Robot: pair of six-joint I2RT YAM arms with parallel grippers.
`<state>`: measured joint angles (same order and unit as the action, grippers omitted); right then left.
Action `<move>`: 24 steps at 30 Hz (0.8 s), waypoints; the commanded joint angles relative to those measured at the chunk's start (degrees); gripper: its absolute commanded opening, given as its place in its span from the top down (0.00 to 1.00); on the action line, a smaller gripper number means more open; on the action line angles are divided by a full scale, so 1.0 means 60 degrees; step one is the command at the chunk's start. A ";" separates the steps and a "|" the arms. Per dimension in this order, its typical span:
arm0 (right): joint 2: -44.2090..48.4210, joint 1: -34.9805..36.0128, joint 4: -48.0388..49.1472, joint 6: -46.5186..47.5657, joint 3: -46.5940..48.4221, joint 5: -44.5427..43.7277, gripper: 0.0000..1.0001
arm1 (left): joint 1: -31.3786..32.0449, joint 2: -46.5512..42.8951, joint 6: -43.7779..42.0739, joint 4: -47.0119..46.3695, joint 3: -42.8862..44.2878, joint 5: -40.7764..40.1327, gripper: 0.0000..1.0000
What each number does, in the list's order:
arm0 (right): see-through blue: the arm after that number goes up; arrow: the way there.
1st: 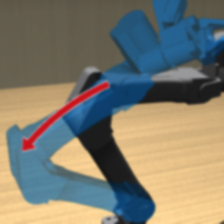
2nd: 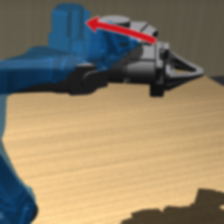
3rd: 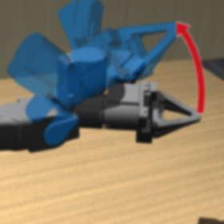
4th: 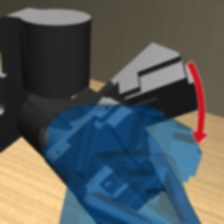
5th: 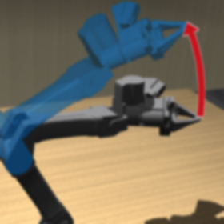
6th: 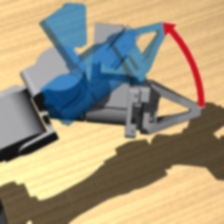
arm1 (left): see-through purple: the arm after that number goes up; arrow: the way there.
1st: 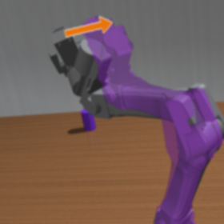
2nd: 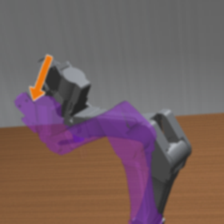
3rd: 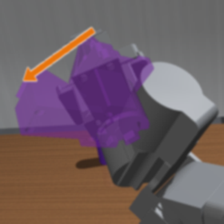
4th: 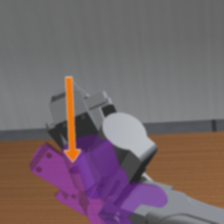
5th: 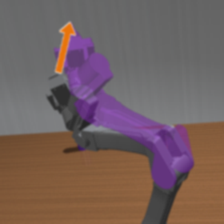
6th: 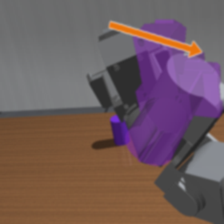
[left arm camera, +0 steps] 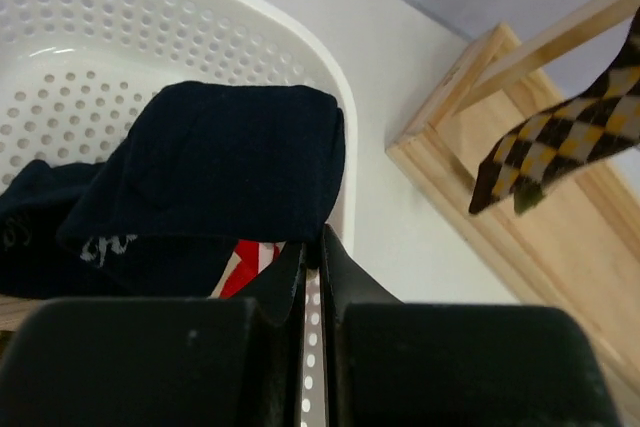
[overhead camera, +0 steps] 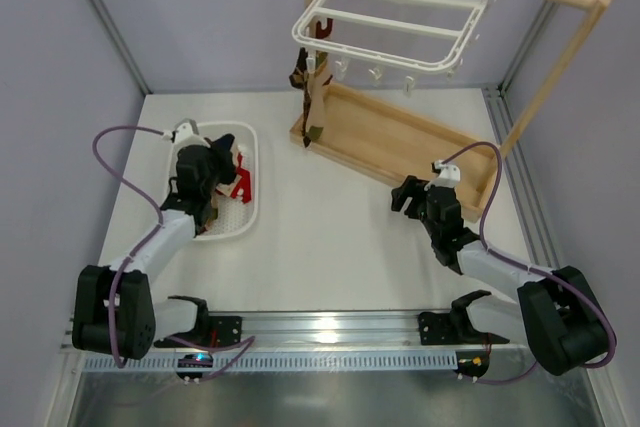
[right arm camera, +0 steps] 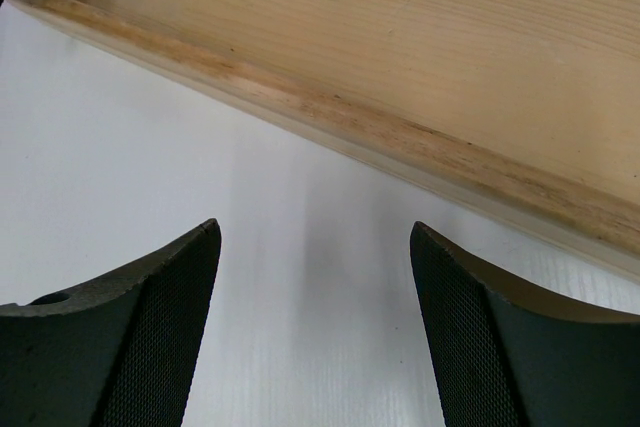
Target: Remove the socks clipped to the hanger
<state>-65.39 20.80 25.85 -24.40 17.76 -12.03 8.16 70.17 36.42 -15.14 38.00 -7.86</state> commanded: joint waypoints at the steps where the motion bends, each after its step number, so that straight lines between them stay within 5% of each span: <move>1: 0.0116 -0.0053 0.0644 -0.0210 -0.0074 0.0057 0.23 | 0.0177 0.0213 -0.0856 0.0149 0.0025 -0.0667 1.00; 4: 0.0233 -0.0039 0.0629 -0.0239 -0.0147 0.0057 0.23 | 0.0192 0.0229 -0.1061 0.0179 -0.0136 -0.0654 1.00; 5: 0.0248 -0.0053 0.0629 -0.0239 -0.0162 0.0028 0.23 | 0.0192 0.0200 -0.1090 0.0179 -0.0166 -0.0595 0.88; 7: 0.0248 -0.0053 0.0614 -0.0269 -0.0162 0.0013 0.23 | 0.0178 0.0170 -0.1032 0.0194 -0.0195 -0.0595 0.41; 8: 0.0234 -0.0053 0.0600 -0.0298 -0.0133 0.0028 0.23 | 0.0192 0.0126 -0.1003 0.0223 -0.0166 -0.0711 0.01; 19: 0.0204 -0.0053 0.0570 -0.0283 -0.0147 -0.0031 0.23 | 0.0236 -0.1425 -0.0856 0.1219 -0.0458 -0.2804 0.00; 24: 0.0029 -0.0053 0.0877 -0.0385 -0.0206 0.0086 0.23 | 0.0456 -0.2421 -0.0607 0.0053 -0.1335 -0.2530 0.00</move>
<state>-65.14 20.75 26.30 -25.76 16.88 -11.35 9.93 58.41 31.59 -9.06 33.12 -21.80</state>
